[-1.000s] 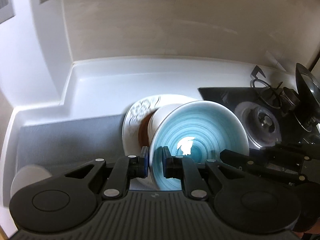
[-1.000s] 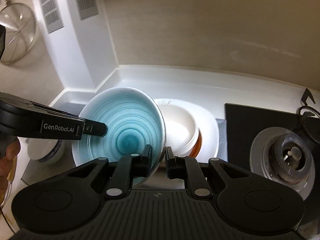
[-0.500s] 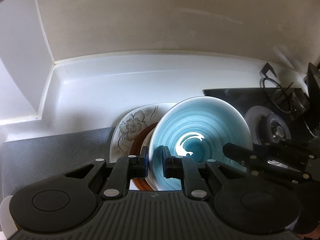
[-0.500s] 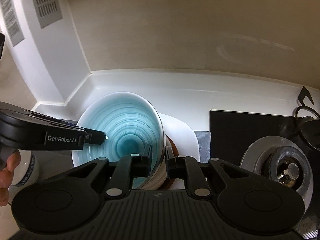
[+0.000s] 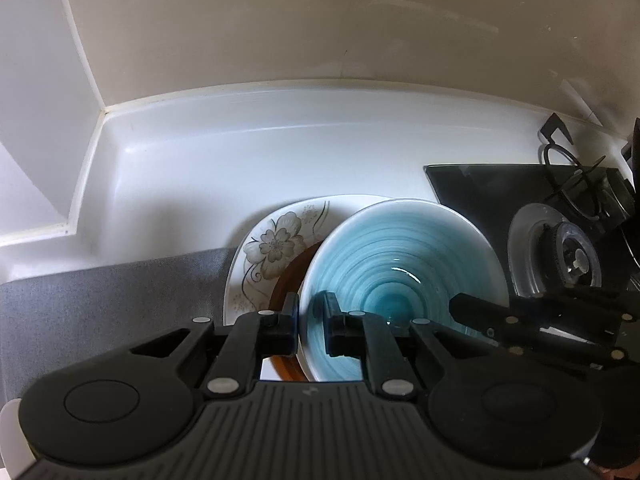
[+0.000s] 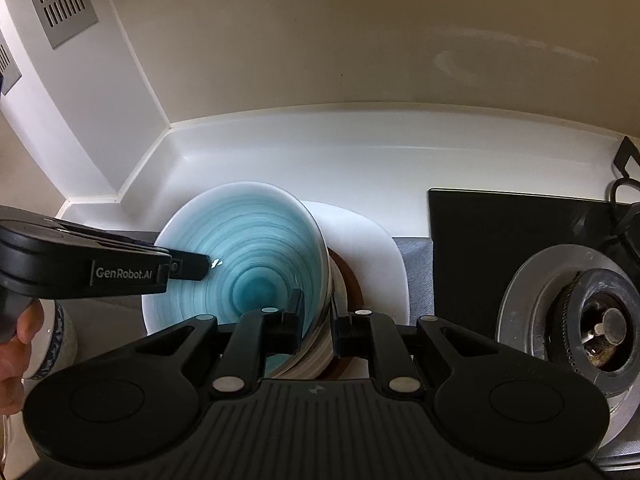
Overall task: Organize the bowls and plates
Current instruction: 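Lower the teal bowl into the cream bowl and open both grippers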
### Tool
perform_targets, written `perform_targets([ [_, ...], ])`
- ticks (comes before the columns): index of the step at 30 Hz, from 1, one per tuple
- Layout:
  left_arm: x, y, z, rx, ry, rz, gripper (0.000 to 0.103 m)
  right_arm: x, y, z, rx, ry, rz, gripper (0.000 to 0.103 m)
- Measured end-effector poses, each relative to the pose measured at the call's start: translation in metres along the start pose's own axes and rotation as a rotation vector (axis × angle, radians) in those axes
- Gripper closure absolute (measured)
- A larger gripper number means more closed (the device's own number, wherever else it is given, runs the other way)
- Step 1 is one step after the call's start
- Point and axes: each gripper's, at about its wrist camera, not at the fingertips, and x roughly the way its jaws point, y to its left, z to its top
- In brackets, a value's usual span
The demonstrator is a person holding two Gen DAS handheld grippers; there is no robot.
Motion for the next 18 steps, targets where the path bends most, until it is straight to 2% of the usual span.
perform_targets([
  [7,-0.001,0.007,0.003,-0.025,-0.004,-0.003,0.086,-0.004,-0.005,0.006,0.033,-0.002,0.009,0.087],
  [11,-0.005,0.009,0.003,-0.033,-0.025,0.01,0.068,-0.005,-0.011,0.006,0.058,-0.02,0.0,0.081],
  [15,-0.006,0.012,0.005,-0.045,-0.028,0.007,0.066,-0.004,-0.017,0.006,0.094,-0.029,0.012,0.081],
  [18,-0.006,0.013,0.005,-0.049,-0.031,0.011,0.06,0.001,-0.034,0.01,0.214,-0.019,0.069,0.08],
])
